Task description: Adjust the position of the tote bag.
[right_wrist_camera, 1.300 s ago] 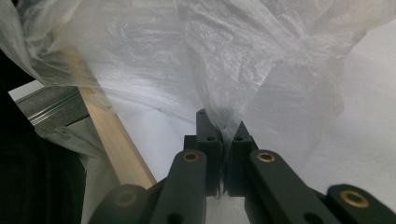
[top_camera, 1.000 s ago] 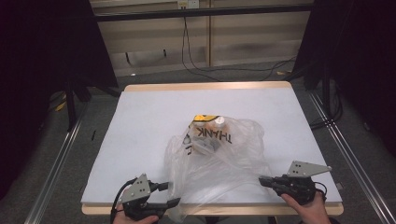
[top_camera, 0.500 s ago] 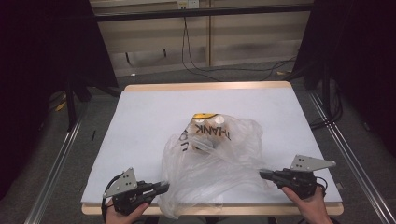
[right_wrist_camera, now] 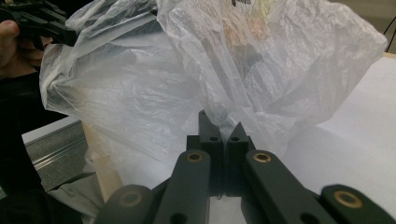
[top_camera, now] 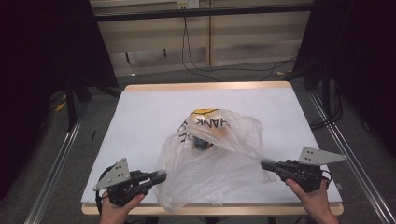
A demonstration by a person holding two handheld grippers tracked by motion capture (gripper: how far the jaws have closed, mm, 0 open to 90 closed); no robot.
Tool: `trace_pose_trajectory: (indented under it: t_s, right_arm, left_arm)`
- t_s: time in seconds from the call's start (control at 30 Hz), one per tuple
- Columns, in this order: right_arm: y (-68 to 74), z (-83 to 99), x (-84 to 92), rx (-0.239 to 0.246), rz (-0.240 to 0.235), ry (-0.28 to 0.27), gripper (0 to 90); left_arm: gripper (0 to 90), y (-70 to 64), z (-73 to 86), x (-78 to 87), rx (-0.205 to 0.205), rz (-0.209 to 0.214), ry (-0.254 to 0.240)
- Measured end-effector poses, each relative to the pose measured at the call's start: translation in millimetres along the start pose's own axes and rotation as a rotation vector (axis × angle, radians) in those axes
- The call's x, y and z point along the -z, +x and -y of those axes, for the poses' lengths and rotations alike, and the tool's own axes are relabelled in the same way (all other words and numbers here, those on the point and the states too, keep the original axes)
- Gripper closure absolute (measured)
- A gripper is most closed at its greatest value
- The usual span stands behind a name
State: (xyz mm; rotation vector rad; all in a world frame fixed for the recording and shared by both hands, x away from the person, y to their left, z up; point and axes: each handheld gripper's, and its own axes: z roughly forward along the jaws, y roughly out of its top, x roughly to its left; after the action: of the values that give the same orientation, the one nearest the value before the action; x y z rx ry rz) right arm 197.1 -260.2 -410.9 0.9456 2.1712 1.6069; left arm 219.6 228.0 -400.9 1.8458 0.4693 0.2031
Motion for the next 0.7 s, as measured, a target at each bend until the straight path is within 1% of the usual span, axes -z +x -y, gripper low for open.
trace_pose_trajectory:
  t_s: [0.03, 0.07, 0.1, 0.13, 0.17, 0.2, 0.23, 0.27, 0.3, 0.37, 0.4, 0.43, 0.47, 0.5, 0.53, 0.57, 0.6, 0.63, 0.67, 0.7]
  right_arm:
    - [-0.1, -1.0, 0.1, 0.001, 0.001, -0.002, 90.0]
    - [-0.5, -3.4, 0.8, 0.001, 0.003, -0.006, 90.0]
    - [-1.1, -4.9, 1.1, 0.005, 0.004, -0.015, 90.0]
    - [-1.7, -7.4, 2.3, 0.002, 0.005, -0.025, 90.0]
    - [-2.6, -9.5, 3.0, 0.006, 0.004, -0.034, 90.0]
    - [-3.3, -12.9, 3.6, 0.010, 0.006, -0.043, 90.0]
    - [-4.0, -16.6, 4.6, 0.016, 0.010, -0.048, 90.0]
    - [-5.4, -20.5, 4.8, 0.023, 0.006, -0.064, 90.0]
    - [-6.4, -24.4, 4.8, 0.027, 0.004, -0.076, 90.0]
    - [-7.4, -31.5, 4.0, 0.037, 0.001, -0.087, 90.0]
    - [-8.3, -34.9, 3.1, 0.050, -0.010, -0.096, 90.0]
    - [-8.6, -37.3, 2.2, 0.055, -0.013, -0.102, 90.0]
    - [-8.7, -38.8, 1.6, 0.055, -0.010, -0.104, 90.0]
    - [-9.1, -40.9, 0.8, 0.057, -0.011, -0.107, 90.0]
    - [-9.7, -45.7, -0.8, 0.068, -0.015, -0.117, 90.0]
    - [-9.7, -45.7, -0.8, 0.068, -0.015, -0.117, 90.0]
    - [-9.8, -47.5, -0.9, 0.070, -0.018, -0.122, 90.0]
    - [-10.0, -50.7, -0.7, 0.070, -0.017, -0.129, 90.0]
    - [-10.2, -53.3, 0.0, 0.075, -0.013, -0.133, 90.0]
    - [-10.1, -55.2, 0.1, 0.077, -0.012, -0.138, 90.0]
  left_arm:
    - [84.1, 2.3, -2.5, 2.8, -0.005, -0.001, -0.014]
    - [83.7, 2.3, -4.1, 4.9, -0.008, -0.024, -0.009]
    - [83.3, 3.7, -5.9, 6.8, -0.012, -0.025, -0.016]
    - [83.4, 3.9, -7.4, 8.2, -0.007, -0.036, -0.018]
    - [83.6, 5.6, -9.5, 9.8, -0.018, -0.041, -0.018]
    - [83.9, 6.9, -11.4, 10.6, -0.020, -0.037, -0.025]
    - [84.1, 7.5, -13.8, 10.9, -0.022, -0.046, -0.024]
    - [84.2, 8.5, -16.2, 10.7, -0.021, -0.042, -0.031]
    - [84.3, 9.9, -19.7, 10.6, -0.031, -0.048, -0.035]
    - [84.1, 10.4, -25.2, 10.1, -0.035, -0.053, -0.051]
    - [83.8, 11.1, -27.8, 10.3, -0.039, -0.050, -0.058]
    - [83.8, 10.7, -29.4, 10.0, -0.032, -0.049, -0.065]
    - [84.0, 11.1, -31.4, 10.0, -0.040, -0.045, -0.064]
    - [84.2, 11.7, -32.8, 9.3, -0.043, -0.032, -0.071]
    - [84.3, 11.7, -35.4, 9.9, -0.053, -0.050, -0.058]
    - [84.3, 12.8, -36.2, 9.2, -0.052, -0.034, -0.070]
    - [84.3, 13.8, -38.0, 9.7, -0.048, -0.042, -0.075]
    - [84.3, 15.3, -39.3, 9.9, -0.045, -0.040, -0.087]
    - [84.2, 16.5, -40.7, 11.7, -0.055, -0.060, -0.079]
    - [83.6, 17.8, -41.4, 12.2, -0.052, -0.066, -0.088]
